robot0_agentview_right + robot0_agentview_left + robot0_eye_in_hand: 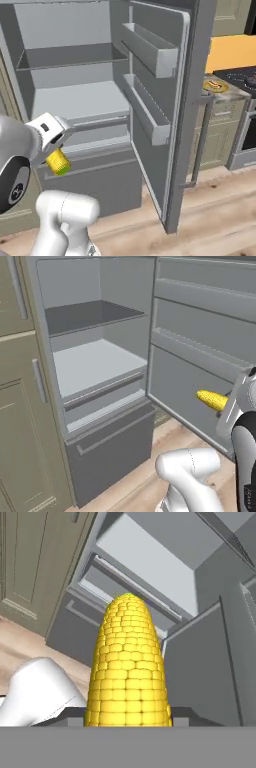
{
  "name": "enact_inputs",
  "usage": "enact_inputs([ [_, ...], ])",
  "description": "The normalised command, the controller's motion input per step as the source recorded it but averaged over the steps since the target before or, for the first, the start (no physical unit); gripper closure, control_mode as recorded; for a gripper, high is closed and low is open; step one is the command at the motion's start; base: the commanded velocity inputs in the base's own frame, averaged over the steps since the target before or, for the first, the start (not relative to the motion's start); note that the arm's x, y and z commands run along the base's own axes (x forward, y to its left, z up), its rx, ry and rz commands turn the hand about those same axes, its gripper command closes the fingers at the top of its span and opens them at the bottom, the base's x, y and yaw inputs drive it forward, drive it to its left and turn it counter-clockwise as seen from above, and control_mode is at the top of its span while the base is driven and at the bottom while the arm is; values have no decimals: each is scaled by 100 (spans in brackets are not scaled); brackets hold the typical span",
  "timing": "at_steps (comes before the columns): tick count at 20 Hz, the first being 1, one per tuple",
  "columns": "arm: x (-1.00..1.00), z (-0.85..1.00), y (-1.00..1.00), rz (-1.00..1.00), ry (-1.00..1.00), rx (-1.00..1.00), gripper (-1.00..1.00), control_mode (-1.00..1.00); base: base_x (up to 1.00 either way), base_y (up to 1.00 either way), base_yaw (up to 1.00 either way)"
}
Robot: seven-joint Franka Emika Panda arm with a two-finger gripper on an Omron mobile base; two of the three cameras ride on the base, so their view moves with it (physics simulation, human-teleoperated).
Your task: Place the cold items (eggplant and corn) from the fridge in one tupperware on the dining counter. Place the warm items (kebab skewer and hot dog) in the stove area in another tupperware.
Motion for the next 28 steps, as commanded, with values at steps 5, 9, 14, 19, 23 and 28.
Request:
enact_inputs([
  [5, 0, 0, 0, 0, 0, 0, 100, 100, -80, -90, -2],
  [9, 0, 0, 0, 0, 0, 0, 100, 100, -67, -100, 0],
  [14, 0, 0, 0, 0, 0, 0, 100, 100, -61, -100, 0],
  [19, 0, 0, 0, 0, 0, 0, 100, 100, -59, -100, 0],
  [23, 0, 0, 0, 0, 0, 0, 100, 100, -63, -100, 0],
  [28, 0, 0, 0, 0, 0, 0, 100, 100, -67, -88, -1],
])
